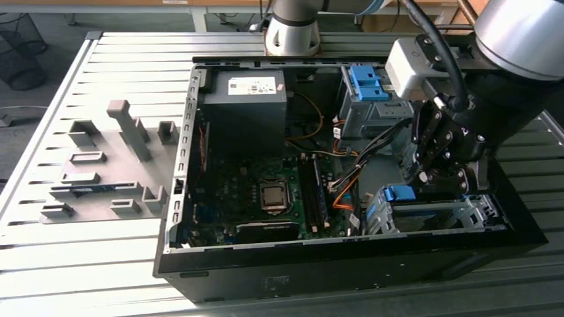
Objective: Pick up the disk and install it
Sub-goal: 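Insert the disk into the insertion slot, then insert the first disk wire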
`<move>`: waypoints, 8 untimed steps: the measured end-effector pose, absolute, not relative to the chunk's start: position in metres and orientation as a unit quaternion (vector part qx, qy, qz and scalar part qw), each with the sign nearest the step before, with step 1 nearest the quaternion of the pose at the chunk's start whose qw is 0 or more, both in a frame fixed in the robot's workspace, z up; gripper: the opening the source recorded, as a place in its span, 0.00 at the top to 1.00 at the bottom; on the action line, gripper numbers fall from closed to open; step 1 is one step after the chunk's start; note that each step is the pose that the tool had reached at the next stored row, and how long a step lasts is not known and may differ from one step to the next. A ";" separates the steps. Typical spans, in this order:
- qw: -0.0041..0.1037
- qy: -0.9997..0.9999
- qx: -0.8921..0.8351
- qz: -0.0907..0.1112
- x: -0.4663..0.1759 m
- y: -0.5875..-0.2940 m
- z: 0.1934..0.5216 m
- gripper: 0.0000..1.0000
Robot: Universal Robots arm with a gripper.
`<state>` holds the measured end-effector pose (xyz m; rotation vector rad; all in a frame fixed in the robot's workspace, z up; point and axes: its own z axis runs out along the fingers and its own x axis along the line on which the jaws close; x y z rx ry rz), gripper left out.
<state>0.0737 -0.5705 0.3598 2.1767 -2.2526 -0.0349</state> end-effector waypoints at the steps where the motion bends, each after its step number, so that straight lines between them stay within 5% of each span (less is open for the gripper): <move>1: 0.004 -0.719 0.695 -0.011 0.074 -0.571 0.359 0.87; 8: 0.005 -0.719 0.695 -0.011 0.074 -0.571 0.358 0.89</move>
